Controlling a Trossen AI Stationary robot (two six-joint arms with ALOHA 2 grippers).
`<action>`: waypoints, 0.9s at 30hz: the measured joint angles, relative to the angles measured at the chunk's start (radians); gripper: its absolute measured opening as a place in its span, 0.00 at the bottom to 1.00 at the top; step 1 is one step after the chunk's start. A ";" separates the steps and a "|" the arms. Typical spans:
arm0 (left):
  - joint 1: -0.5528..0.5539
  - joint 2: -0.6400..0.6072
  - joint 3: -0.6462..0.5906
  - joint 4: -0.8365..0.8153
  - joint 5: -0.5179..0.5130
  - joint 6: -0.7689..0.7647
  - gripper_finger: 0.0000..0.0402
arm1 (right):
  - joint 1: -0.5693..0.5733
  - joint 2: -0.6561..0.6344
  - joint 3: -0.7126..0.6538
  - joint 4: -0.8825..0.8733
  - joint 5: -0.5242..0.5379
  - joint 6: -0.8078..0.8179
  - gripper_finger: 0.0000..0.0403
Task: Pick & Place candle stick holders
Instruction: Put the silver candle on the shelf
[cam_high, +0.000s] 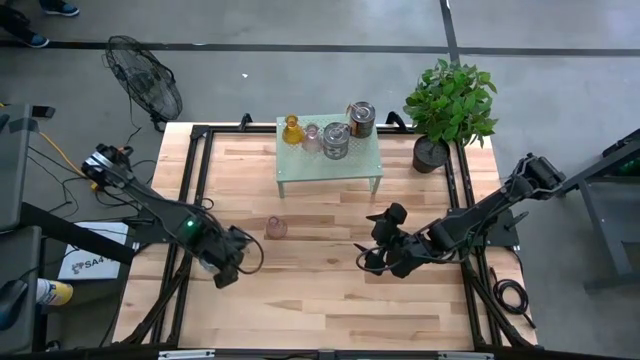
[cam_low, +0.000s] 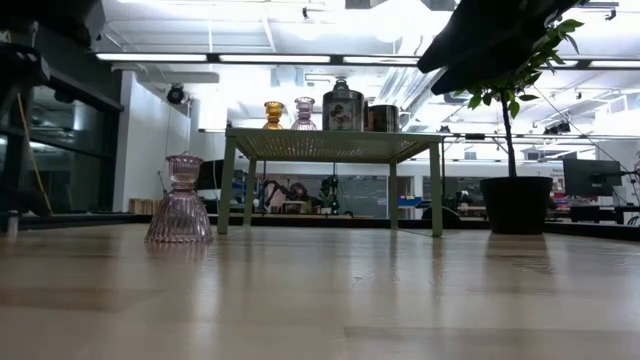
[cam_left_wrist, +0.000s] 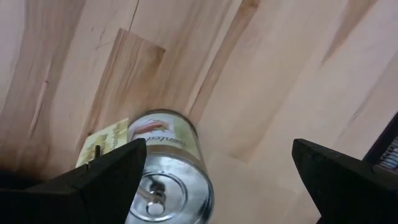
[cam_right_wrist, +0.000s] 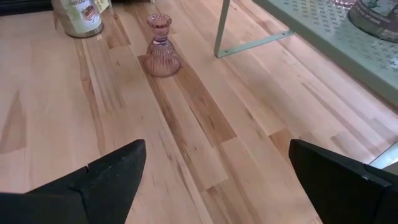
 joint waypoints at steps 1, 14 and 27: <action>0.000 -0.007 0.000 -0.005 0.001 -0.002 0.99 | 0.000 0.000 0.000 0.000 0.000 0.000 0.97; -0.086 -0.037 0.000 -0.318 0.095 -0.140 0.99 | 0.000 0.000 0.000 -0.004 0.000 -0.001 0.97; -0.363 -0.035 -0.003 -0.312 0.015 -0.403 0.99 | 0.000 0.000 0.000 -0.007 0.000 -0.005 0.97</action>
